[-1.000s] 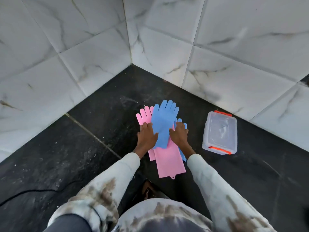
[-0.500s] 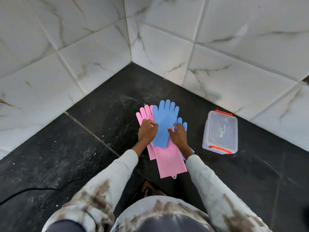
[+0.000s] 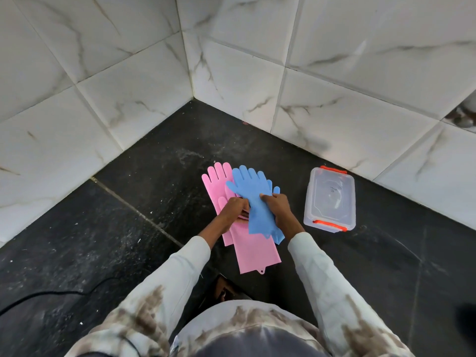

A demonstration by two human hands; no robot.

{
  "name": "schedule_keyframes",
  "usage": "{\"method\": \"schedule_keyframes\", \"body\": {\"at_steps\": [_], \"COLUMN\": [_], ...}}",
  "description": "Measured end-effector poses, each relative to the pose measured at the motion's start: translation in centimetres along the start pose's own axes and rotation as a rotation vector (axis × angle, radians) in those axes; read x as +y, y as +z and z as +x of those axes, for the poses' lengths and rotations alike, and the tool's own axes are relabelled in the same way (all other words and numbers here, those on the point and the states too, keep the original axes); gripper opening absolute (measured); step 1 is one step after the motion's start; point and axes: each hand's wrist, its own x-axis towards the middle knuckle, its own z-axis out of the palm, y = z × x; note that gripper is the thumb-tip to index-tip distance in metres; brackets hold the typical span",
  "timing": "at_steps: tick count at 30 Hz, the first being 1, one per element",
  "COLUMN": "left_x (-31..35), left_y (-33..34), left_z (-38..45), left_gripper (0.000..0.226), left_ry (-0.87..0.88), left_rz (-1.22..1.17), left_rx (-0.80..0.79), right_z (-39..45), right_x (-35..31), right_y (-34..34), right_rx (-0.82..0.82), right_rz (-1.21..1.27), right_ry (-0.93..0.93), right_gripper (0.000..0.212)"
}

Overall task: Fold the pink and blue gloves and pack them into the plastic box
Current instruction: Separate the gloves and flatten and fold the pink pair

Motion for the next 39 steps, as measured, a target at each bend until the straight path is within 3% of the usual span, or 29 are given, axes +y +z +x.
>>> {"method": "schedule_keyframes", "body": {"at_steps": [4,6,7,9,11,14,16,20,24,30,32,35,39], "left_x": [-1.0,-1.3,-1.4,-1.3,-1.5,-1.8,-2.1,-2.8,-3.3,-3.9,-4.0,-4.0,-3.7], "left_y": [-0.5,-0.7,-0.8,-1.0,-1.2,-1.5,-1.7,-2.4,-3.8,-4.7,-4.6,-4.6,-4.8], "left_z": [0.7,0.7,0.6,0.4,0.6,0.8,0.7,0.5,0.7,0.8,0.8,0.7,0.5], "left_gripper": [0.03,0.053,0.069,0.092,0.099,0.089,0.068,0.036,0.035,0.039,0.04,0.043,0.046], "left_ry": [0.085,0.016,-0.035,-0.104,-0.103,-0.075,-0.056,-0.041,-0.069,-0.032,-0.019,-0.005,0.021], "left_rz": [0.443,0.525,0.518,0.445,0.345,0.218,0.276,0.381,0.372,0.359,0.34,0.336,0.306], "left_rx": [0.495,0.69,0.71,0.68,0.633,0.531,0.474,0.526,0.624,0.545,0.54,0.535,0.498], "right_z": [-0.8,-0.9,-1.0,-1.0,-1.0,-0.9,-0.8,-0.8,-0.7,0.8,1.5,2.1,1.5], "right_x": [0.5,0.8,0.9,1.3,1.5,1.3,1.0,-0.4,-2.7,-6.1,-6.4,-6.1,-4.0], "right_y": [-0.9,-1.2,-1.2,-1.2,-1.1,-1.0,-0.9,-1.0,-1.8,-3.4,-3.5,-2.9,-0.8], "right_rx": [0.104,0.184,0.219,0.235,0.187,0.128,0.101,0.126,0.26,0.466,0.408,0.289,0.267], "right_rz": [-0.064,-0.229,-0.315,-0.398,-0.379,-0.216,-0.11,-0.059,-0.066,-0.214,-0.244,-0.323,-0.403], "right_ry": [-0.169,-0.201,-0.187,-0.145,-0.146,-0.129,-0.118,-0.142,-0.319,-0.499,-0.513,-0.364,-0.28], "right_gripper": [0.044,0.045,0.046,0.046,0.048,0.048,0.044,0.038,0.035,0.05,0.06,0.076,0.064]}}
